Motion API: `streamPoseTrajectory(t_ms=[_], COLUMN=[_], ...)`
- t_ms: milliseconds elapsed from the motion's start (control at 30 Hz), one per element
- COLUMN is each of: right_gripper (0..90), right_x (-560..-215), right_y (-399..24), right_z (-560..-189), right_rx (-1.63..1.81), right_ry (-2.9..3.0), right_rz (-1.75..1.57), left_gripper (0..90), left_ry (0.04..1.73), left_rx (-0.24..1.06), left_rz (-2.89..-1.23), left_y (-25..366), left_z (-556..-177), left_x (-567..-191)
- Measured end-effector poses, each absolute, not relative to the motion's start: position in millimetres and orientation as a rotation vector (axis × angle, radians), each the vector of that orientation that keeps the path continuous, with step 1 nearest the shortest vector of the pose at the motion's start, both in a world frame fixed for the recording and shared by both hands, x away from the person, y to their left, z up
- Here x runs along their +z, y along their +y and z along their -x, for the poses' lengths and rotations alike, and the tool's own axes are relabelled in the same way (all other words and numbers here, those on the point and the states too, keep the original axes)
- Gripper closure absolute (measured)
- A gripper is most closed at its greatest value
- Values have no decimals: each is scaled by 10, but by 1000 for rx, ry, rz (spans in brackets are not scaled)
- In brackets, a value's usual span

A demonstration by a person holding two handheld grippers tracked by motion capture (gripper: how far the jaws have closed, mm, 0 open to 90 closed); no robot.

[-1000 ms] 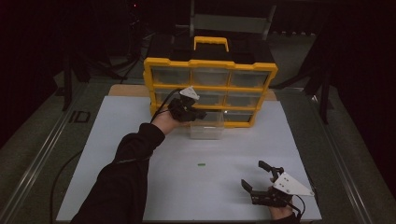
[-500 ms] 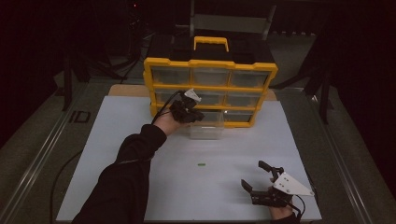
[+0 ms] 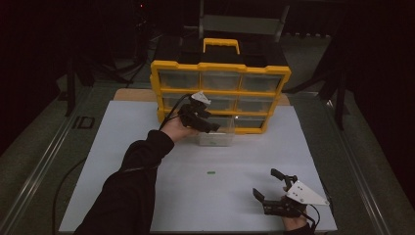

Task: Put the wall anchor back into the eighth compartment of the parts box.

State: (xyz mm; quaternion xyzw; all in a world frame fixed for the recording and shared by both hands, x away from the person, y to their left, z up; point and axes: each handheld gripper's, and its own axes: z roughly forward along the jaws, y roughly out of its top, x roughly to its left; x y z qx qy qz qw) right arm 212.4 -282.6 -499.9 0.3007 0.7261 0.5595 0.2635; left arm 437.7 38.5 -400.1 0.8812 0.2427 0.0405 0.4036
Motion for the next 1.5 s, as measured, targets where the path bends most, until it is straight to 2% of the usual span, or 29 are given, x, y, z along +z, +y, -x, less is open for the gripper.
streamPoseTrajectory(t_ms=[33,100,133,167,800,1300,1500], right_gripper=[89,89,89,89,88,88,89], right_x=[-5000,-4999,-5000,-5000,-4993,-4997,-4998], right_y=[-2825,-2826,-2825,-2825,-2822,-2810,-2810], right_z=[-2125,-2125,-2125,-2125,-2122,-2125,-2123], right_rx=[1513,1512,1512,1510,1511,1497,1499], right_ry=[1963,1964,1964,1965,1961,1966,1966], right_rz=[-813,-814,-814,-814,-819,-815,-820], left_gripper=[156,82,9,0,0,0,0], left_ry=[609,617,608,612,507,410,404], left_rx=[90,83,56,50,22,-91,-78], left_rz=[-2229,-2225,-2222,-2212,-2130,-2116,-2141], left_y=[390,398,404,408,540,576,513], left_z=[-4373,-4363,-4357,-4345,-3936,-3733,-3657], left_x=[-3993,-3989,-3986,-3982,-4062,-4523,-4712])
